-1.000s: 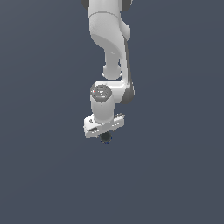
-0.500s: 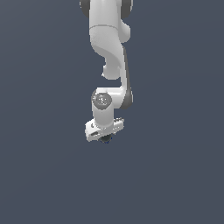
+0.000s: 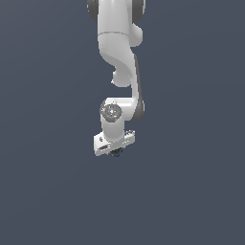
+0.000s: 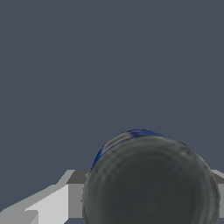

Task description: Pick up the object and move it to a goal position.

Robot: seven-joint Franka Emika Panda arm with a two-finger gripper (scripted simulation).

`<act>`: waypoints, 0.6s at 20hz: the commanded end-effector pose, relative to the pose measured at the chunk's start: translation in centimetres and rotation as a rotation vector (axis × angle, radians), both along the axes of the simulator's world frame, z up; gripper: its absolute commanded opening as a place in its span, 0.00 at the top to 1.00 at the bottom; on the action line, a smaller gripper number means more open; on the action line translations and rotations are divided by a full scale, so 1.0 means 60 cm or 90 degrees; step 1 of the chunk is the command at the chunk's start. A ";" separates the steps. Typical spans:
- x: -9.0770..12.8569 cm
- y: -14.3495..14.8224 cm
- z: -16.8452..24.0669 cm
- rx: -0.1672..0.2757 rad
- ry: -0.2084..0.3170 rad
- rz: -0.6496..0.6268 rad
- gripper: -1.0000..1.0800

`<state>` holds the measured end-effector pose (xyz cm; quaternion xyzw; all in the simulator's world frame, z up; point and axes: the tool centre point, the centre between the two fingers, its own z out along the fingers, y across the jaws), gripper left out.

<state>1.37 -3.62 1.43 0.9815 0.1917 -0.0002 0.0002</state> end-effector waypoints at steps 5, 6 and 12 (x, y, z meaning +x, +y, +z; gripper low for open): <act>0.000 0.002 -0.001 0.000 0.000 0.001 1.00; 0.000 0.000 0.000 0.000 0.000 0.000 1.00; 0.000 -0.005 0.018 0.000 0.000 0.000 1.00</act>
